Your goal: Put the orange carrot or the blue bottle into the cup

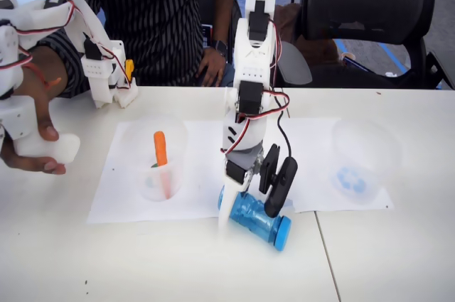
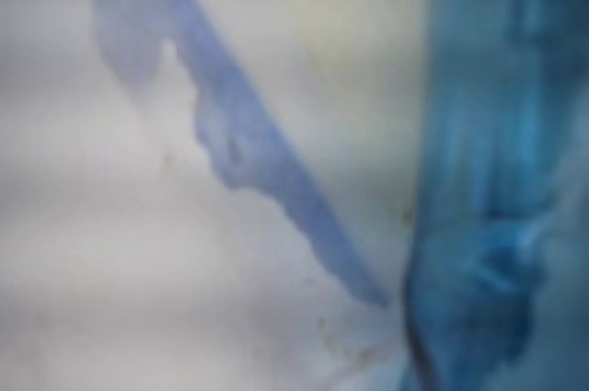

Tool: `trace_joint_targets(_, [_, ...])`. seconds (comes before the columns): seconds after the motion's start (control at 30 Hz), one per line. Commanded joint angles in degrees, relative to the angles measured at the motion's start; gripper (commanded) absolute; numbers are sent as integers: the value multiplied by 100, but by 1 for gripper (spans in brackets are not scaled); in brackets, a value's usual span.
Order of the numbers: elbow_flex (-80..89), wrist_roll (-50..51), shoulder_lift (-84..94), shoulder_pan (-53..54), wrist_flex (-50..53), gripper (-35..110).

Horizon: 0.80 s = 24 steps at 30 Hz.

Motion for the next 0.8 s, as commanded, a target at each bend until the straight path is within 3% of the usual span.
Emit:
trace_joint_targets(0.0, [-721,53,431,79,-88,51])
trace_joint_targets(0.23, [-721,70,422,97,-88,50])
trace_joint_targets(0.57, [-721,62,475,105,-88,26])
trace_joint_targets(0.77, [-721,62,510,88,-88,20])
